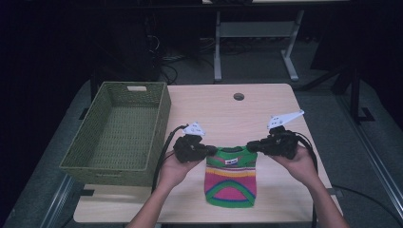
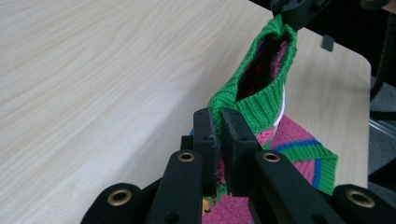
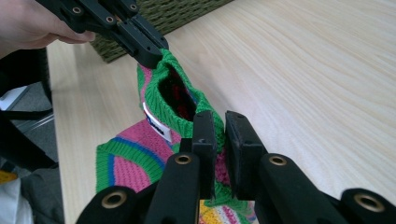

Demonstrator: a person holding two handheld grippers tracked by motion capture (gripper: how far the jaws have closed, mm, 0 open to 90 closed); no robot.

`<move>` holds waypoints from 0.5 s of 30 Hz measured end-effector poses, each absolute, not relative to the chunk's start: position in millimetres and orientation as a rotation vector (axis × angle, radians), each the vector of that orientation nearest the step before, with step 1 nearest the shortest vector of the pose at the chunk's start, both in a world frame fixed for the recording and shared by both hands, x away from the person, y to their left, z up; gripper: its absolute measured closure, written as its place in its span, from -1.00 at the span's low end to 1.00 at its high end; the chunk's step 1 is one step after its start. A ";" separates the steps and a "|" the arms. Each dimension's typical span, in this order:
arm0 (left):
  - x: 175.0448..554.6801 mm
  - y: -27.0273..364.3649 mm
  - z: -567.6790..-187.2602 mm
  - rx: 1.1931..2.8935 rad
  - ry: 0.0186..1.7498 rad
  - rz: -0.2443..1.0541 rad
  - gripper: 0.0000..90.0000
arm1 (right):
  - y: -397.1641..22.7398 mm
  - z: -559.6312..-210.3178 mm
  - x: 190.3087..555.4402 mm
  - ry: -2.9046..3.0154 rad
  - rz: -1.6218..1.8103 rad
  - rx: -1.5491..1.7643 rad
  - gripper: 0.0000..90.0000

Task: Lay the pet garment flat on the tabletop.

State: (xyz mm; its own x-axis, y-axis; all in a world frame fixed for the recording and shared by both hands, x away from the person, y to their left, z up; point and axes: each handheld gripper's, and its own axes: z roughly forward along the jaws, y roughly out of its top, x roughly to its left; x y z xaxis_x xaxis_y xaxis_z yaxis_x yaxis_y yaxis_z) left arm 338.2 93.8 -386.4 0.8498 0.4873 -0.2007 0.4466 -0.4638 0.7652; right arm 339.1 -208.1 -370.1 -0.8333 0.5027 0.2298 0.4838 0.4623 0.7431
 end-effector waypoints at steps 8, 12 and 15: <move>356.4 91.0 -390.5 2.085 0.748 0.072 0.88 | -207.1 -372.3 356.2 2.642 1.331 0.963 0.82; 364.9 89.7 -394.3 2.060 0.789 0.081 0.88 | -206.5 -375.0 365.6 2.630 1.333 0.999 0.82; 371.0 89.6 -397.8 2.037 0.816 0.076 0.88 | -206.6 -378.5 372.4 2.624 1.328 1.028 0.81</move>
